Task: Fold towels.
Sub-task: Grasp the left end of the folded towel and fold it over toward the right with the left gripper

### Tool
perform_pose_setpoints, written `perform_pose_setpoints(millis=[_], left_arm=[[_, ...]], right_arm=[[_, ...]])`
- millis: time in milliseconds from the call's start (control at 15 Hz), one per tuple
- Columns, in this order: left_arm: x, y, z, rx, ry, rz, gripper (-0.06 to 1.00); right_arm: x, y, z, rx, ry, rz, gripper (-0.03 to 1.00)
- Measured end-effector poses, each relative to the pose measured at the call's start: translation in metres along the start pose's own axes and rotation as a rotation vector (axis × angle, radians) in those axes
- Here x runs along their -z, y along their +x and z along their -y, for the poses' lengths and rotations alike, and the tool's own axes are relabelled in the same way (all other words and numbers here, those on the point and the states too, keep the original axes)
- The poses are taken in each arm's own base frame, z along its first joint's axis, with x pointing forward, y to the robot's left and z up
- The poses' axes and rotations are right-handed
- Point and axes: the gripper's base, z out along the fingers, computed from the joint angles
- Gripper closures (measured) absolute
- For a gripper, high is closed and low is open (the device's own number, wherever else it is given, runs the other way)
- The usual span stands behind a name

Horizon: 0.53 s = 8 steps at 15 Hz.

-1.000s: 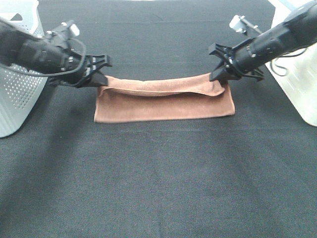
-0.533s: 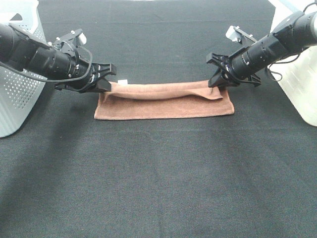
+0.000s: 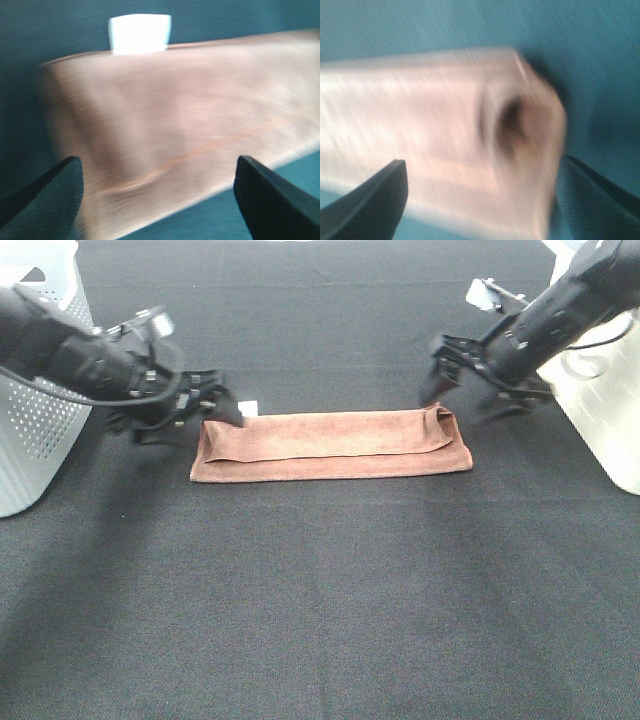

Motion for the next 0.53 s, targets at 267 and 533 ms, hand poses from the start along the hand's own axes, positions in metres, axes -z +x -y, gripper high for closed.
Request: perform_pose_setpoints(millis=[267, 533], left_arm=[[-0.001, 0.001, -0.008, 0.087, -0.041, -0.022, 0.18], [-0.026, 0.003, -0.012, 0.145, 0.001, -0.121, 0.25]], right_arm=[[0.005, 0.005, 0.003, -0.014, 0.055, -0.064, 0.20], [0.005, 0.005, 0.003, -0.014, 0.056, -0.063, 0.20]])
